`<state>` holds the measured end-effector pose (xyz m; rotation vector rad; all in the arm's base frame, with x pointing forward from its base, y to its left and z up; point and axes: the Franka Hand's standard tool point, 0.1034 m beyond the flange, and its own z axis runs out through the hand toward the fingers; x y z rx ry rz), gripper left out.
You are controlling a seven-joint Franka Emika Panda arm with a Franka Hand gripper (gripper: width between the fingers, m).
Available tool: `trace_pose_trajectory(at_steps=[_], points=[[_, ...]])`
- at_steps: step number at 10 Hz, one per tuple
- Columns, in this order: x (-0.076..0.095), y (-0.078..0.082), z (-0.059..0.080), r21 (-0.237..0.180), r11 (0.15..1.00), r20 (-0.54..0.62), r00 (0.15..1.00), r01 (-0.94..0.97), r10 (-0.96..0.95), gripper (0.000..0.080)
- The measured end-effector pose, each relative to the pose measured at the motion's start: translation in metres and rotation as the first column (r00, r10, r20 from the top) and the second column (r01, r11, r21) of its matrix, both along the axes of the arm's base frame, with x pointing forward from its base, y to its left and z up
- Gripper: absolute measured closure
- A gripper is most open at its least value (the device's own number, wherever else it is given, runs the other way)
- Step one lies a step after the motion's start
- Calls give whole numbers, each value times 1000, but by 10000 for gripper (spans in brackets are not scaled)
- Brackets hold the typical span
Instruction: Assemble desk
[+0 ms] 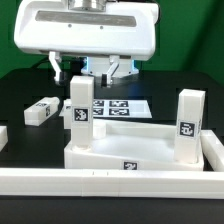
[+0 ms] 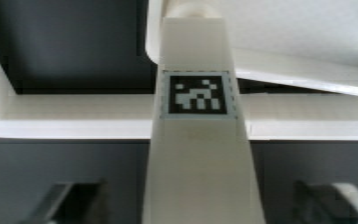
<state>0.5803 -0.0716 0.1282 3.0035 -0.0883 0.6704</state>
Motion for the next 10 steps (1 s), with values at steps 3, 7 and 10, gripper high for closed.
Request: trace_pose_trajectory(at_steps=[3,7,10], points=[[0,-2,1,1,1000,-6,1000,-2,2,160],[7,-2,28,35,999,-39,999,-3,5,150],[5,0,22,41,999,-63,998,-4,7,150]])
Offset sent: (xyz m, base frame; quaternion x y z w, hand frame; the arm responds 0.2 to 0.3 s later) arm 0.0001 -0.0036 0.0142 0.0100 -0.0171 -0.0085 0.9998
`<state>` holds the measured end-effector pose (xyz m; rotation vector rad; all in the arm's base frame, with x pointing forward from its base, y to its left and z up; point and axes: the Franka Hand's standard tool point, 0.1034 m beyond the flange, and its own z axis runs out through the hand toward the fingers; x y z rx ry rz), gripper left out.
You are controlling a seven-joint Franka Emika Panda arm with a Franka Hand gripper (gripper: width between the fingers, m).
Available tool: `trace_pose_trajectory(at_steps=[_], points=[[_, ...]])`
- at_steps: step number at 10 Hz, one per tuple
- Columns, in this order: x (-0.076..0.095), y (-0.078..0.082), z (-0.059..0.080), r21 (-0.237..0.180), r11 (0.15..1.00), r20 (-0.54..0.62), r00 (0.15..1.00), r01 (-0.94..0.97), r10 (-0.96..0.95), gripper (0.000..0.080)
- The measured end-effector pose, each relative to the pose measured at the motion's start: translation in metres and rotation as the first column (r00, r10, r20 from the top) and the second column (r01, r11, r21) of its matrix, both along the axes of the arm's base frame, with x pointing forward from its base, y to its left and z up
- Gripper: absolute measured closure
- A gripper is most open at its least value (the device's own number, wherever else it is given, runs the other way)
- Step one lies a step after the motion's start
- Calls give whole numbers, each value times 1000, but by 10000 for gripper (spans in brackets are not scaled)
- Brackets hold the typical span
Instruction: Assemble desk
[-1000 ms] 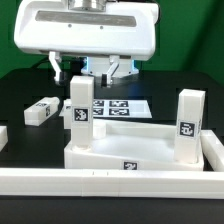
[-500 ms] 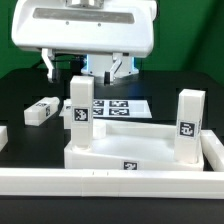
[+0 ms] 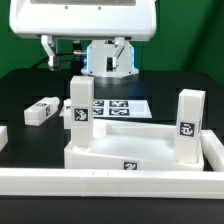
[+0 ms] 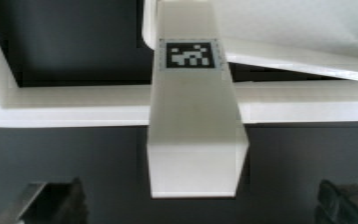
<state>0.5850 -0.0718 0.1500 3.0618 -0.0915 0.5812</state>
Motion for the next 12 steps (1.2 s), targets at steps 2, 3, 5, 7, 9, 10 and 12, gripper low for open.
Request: trace_pose_trajectory(at_steps=[2,3,5,7,9,10,12], points=[[-8,1,-15,30,1000,-110,994,-4,7,150],[-6,1,-14,52,999,-170,985,-6,15,150],[-7,5,-19,92,996,-287,957,-3,29,150],[2,6,-20,112,994,-343,938,-6,44,150],[2,4,-23,108,994,-335,941,-12,48,150],[2,4,-23,108,994,-335,941,-11,47,150],[2,4,-23,108,994,-335,941,-11,47,150]])
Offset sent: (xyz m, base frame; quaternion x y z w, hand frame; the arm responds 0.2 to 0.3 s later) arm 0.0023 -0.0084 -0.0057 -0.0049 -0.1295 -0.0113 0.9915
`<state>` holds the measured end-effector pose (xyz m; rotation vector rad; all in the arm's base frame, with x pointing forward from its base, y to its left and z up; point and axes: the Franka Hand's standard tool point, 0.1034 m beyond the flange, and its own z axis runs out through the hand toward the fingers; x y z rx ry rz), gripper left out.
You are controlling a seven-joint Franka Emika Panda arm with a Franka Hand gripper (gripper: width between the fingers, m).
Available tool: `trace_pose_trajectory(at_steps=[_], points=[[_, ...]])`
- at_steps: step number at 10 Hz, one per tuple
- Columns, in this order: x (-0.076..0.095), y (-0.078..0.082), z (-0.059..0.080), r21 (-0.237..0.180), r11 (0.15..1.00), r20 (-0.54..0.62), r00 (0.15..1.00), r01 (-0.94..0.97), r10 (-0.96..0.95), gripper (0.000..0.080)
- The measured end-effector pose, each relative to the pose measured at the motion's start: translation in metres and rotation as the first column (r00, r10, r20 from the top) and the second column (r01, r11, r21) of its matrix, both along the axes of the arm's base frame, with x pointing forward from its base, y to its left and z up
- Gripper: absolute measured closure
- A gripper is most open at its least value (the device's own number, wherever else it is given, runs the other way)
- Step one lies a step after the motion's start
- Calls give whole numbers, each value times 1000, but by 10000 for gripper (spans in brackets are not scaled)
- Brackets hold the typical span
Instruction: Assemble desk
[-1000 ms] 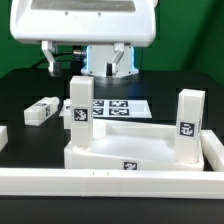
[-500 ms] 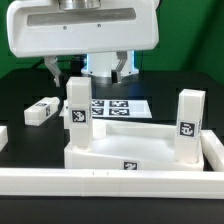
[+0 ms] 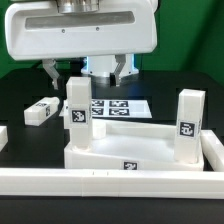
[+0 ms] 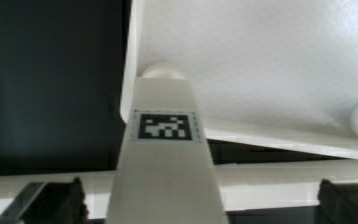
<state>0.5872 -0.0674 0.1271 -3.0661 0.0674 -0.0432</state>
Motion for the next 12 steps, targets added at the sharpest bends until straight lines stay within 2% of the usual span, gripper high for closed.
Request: trace_pose_trajectory(at_steps=[2,4,8,10,11,12], points=[[0,-4,-3,-12,1000,-5,1000,-9,9,150],[3,-8,-6,-46,998,-10,999,-47,47,150],[2,-15,-12,-44,998,-18,998,-53,52,150],[2,-15,-13,-44,998,-18,998,-53,52,420],[2,-14,-12,-43,998,-18,998,-53,52,420],[2,-14,-13,-43,998,-18,999,-44,43,510]])
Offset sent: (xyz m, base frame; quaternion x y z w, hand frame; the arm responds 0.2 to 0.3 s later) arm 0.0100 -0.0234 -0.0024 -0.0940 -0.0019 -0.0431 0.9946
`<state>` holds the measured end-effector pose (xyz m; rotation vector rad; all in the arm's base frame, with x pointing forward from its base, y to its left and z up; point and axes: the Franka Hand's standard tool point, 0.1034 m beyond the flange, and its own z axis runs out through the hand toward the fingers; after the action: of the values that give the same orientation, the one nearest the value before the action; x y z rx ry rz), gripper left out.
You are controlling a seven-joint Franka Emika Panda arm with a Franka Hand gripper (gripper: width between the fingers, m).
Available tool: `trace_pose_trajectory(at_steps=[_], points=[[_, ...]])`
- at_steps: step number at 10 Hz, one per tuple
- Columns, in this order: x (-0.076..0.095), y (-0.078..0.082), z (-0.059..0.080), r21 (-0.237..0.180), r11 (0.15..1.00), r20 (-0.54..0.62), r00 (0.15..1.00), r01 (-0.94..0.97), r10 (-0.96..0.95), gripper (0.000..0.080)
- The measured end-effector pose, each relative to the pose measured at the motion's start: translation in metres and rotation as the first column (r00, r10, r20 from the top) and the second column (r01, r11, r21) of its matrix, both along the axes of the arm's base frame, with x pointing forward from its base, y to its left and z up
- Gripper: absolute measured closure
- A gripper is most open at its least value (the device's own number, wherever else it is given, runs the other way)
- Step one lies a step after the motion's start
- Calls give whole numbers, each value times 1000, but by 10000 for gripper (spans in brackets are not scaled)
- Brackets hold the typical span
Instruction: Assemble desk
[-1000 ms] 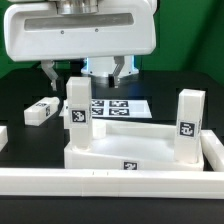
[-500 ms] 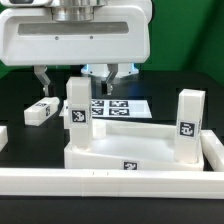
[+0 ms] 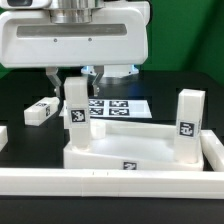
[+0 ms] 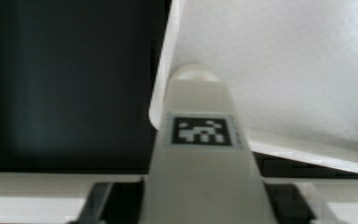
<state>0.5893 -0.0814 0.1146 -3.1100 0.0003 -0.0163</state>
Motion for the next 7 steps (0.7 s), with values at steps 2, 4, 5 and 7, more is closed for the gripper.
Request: trace_pose_trajectory(at_steps=[2,4,5,7], points=[[0,0,0,0,1000,0,1000,8,-8,510],[0,1,0,5,994,-3,994,105,-105,510],[0,1,0,6,986,-5,986,168,-168,510],[-1,3,0,28,929,-18,929,369,-369,509]])
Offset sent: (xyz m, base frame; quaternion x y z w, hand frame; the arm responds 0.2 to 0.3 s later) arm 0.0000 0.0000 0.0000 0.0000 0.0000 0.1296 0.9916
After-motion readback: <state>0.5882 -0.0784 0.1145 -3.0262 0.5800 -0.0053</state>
